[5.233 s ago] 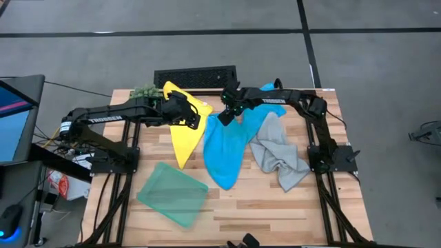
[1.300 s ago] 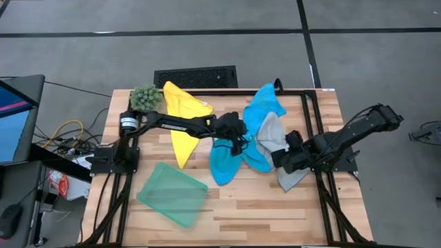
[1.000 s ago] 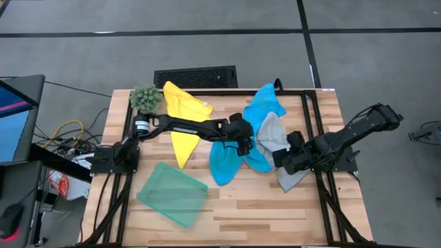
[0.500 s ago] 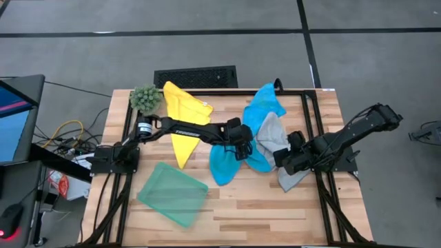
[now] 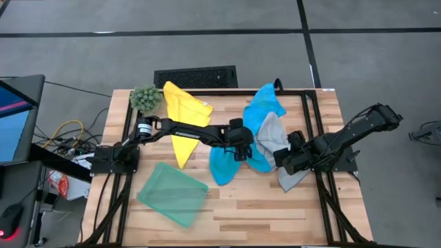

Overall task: Fold microfiber towels
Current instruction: Fold the left blue towel

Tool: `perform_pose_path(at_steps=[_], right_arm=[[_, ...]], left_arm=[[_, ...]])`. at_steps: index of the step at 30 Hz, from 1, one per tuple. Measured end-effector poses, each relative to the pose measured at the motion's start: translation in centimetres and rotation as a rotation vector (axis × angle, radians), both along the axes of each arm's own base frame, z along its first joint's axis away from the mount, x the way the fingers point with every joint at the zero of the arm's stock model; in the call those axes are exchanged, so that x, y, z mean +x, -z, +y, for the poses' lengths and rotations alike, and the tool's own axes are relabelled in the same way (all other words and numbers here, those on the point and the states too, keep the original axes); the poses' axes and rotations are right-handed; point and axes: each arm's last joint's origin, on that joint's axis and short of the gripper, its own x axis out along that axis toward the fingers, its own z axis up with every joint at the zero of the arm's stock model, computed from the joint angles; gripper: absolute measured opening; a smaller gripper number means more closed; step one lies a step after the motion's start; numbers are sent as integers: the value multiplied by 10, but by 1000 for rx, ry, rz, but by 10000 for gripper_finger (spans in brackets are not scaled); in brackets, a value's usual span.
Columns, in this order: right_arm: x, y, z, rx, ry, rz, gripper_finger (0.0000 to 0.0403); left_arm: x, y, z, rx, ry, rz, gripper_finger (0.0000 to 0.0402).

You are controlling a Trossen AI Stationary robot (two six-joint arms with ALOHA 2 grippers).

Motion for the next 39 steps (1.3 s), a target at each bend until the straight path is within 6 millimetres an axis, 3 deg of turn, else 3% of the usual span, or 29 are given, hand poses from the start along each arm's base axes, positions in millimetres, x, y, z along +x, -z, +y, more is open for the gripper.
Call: perform_pose_path(at_steps=[9, 16, 19, 25, 32, 39], right_arm=[[0, 0, 0, 0, 0, 0, 198], [0, 0, 0, 0, 0, 0, 198], [0, 0, 0, 0, 0, 0, 198], [0, 0, 0, -10, -2, -3, 198], [0, 0, 0, -17, -8, -2, 198], [-1, 0, -1, -22, -9, 8, 198]], left_arm=[[0, 0, 0, 20, 23, 3, 224], [-5, 12, 1, 61, 46, 118, 224], [-10, 10, 5, 47, 35, 161, 224], [-17, -19, 22, 52, 29, 111, 224], [-25, -15, 42, -111, 39, 147, 224], [-24, -16, 50, -145, 44, 111, 224]])
